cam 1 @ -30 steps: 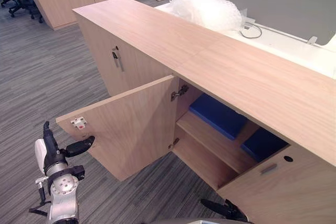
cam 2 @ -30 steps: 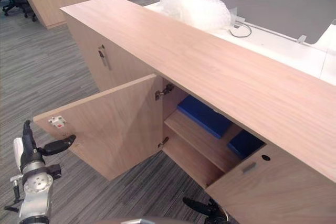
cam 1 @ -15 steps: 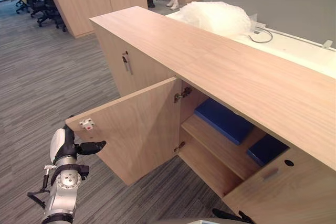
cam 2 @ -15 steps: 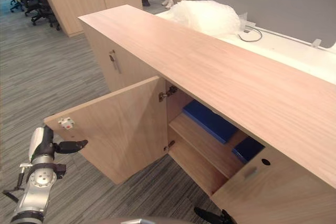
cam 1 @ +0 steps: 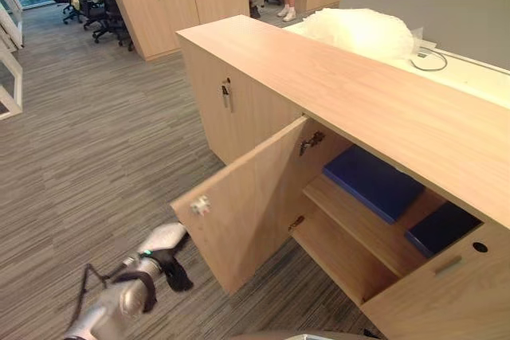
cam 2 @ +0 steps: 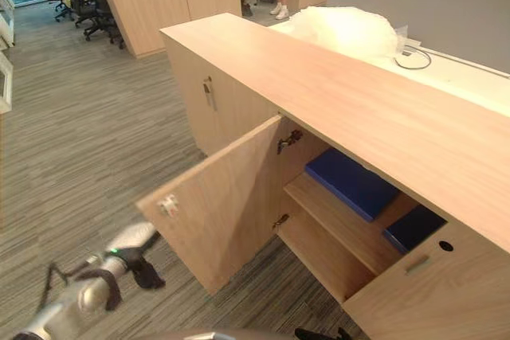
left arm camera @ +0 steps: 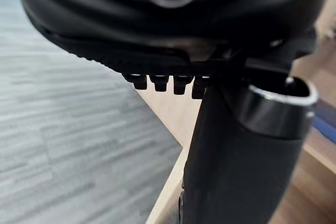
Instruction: Walk over to the cabinet, pick up the folder, carry it to the office cabinet, place the folder inside the office cabinet, then close the office cabinet door
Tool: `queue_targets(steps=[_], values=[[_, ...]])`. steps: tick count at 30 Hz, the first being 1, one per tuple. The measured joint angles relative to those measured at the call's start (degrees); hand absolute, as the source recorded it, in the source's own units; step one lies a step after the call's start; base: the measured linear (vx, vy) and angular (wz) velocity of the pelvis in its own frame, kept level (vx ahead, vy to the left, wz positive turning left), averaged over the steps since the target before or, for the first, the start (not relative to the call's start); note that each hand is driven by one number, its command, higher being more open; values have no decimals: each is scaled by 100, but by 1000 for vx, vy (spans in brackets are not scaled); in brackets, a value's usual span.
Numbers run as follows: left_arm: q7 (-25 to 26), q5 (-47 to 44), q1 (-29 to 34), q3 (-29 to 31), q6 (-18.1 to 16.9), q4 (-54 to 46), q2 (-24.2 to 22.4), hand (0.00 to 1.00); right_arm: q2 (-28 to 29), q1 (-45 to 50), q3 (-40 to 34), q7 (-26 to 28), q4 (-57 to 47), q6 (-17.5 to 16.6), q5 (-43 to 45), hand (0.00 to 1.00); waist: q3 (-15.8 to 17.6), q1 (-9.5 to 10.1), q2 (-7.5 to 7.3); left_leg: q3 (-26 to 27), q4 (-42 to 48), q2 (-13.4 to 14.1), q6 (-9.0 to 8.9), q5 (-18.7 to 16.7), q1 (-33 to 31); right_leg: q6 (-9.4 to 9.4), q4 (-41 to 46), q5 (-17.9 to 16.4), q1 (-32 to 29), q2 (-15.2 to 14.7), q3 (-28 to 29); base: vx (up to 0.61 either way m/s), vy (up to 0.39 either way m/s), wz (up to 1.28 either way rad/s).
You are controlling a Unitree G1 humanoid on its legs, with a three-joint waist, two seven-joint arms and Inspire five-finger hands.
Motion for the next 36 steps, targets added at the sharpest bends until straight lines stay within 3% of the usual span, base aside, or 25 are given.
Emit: queue_targets(steps=[4, 7, 11, 18, 20, 21, 23, 26, 27, 30, 31, 32, 33, 34, 35, 36], values=[[-51, 58, -128, -1127, -308, -353, -696, 100, -13, -27, 225, -42, -2, -16, 0, 100, -94, -210, -52, -2, -9, -139, 71, 21, -140, 14, -15, 103, -141, -130, 21, -59, 81, 1], [-51, -84, -645, -1962, -882, -514, -1650, 100, 42, -24, 375, -168, 2, -16, 3, 100, -169, -355, -158, 26, -13, -174, 121, 23, -141, -24, -74, 143, -141, -152, 50, -6, 25, -5], [110, -362, -1414, -2397, -1462, -1066, -2447, 100, 46, -32, 562, -269, 14, -30, 11, 100, -209, -500, -182, 57, -17, -135, 129, 31, -124, -63, -152, 164, -122, -93, 70, 12, -30, -7], [314, -469, -1898, -2453, -1588, -925, -2566, 100, -47, -109, 789, -366, 124, -27, 9, 100, -243, -608, -124, 59, -21, 7, 108, 37, -18, -155, -428, 196, 108, 124, 23, 32, -76, -2], [238, -694, -1873, -2472, -1572, -505, -2613, 100, -44, -115, 809, -390, 137, -26, 10, 100, -229, -611, -139, 66, -22, 42, 59, 14, 51, -181, -475, 181, 193, 177, 17, 32, -62, -3], [51, -1258, -1824, -2454, -1464, -101, -2693, 100, -29, -132, 810, -402, 162, -26, 10, 100, -219, -626, -155, 72, -22, 71, 34, 2, 100, -205, -499, 167, 254, 212, 17, 29, -65, -7], [-250, -2343, -1670, -2232, -1165, 679, -2921, 100, -5, -159, 799, -429, 229, -13, 10, 100, -191, -654, -191, 110, -22, 116, -8, -25, 186, -226, -541, 154, 334, 257, 39, 19, -57, -12], [-596, -5106, -1376, -1127, -354, 2259, -3258, 100, 48, -240, 686, -420, 236, 82, 9, 100, -69, -655, -253, 409, 52, 309, -138, -115, 347, -288, -492, 114, 328, 381, 340, 4, -48, -45], [-585, -5408, -1332, -914, -296, 2455, -3248, 100, 66, -263, 651, -418, 235, 95, 9, 100, -24, -657, -271, 454, 148, 352, -173, -166, 321, -300, -464, 107, 312, 399, 385, 2, -69, -51], [-467, -6000, -1198, -136, -197, 3117, -3087, 100, 147, -365, 181, -353, 352, 107, 72, 100, 276, -612, -334, 633, 1623, 865, -290, -909, -131, -379, -383, 72, 303, 607, 652, -15, -109, -50], [-468, -6081, -1051, 114, -149, 3266, -3025, 100, 137, -424, -107, -330, 457, 117, 78, 100, 355, -565, -224, 719, 2442, 1232, -331, -1287, -351, -443, -347, 42, 308, 784, 850, 6, -95, -82], [-483, -6096, -892, 403, -48, 3358, -3002, 100, 140, -478, -435, -330, 516, 141, 72, 100, 425, -557, -117, 670, 3275, 1551, -246, -1453, -601, -505, -261, 5, 300, 944, 1083, 14, -73, -89], [-482, -6095, -798, 542, -5, 3368, -3007, 100, 136, -495, -554, -328, 545, 151, 70, 100, 445, -555, -82, 552, 3644, 1658, -222, -1460, -745, -530, -204, -13, 270, 993, 1196, 22, -35, -100], [-489, -6086, -575, 927, 27, 3376, -3061, 100, 105, -561, -728, -325, 614, 195, 57, 100, 534, -510, 18, -200, 4325, 1649, -125, -1402, -1065, -582, -53, -64, 215, 1060, 1485, 26, -2, -86], [-490, -6060, -513, 1063, 27, 3417, -3138, 100, 102, -553, -798, -332, 635, 226, 54, 100, 550, -478, 33, -609, 4384, 1517, -218, -1513, -1131, -582, -2, -78, 170, 1054, 1602, 40, 67, -111], [-490, -5970, -458, 1359, 26, 3556, -3319, 100, 50, -567, -937, -357, 695, 271, 53, 100, 560, -397, 112, -1423, 4236, 1116, -411, -1732, -1149, -573, 102, -85, 48, 1024, 1860, 40, 154, -93]])
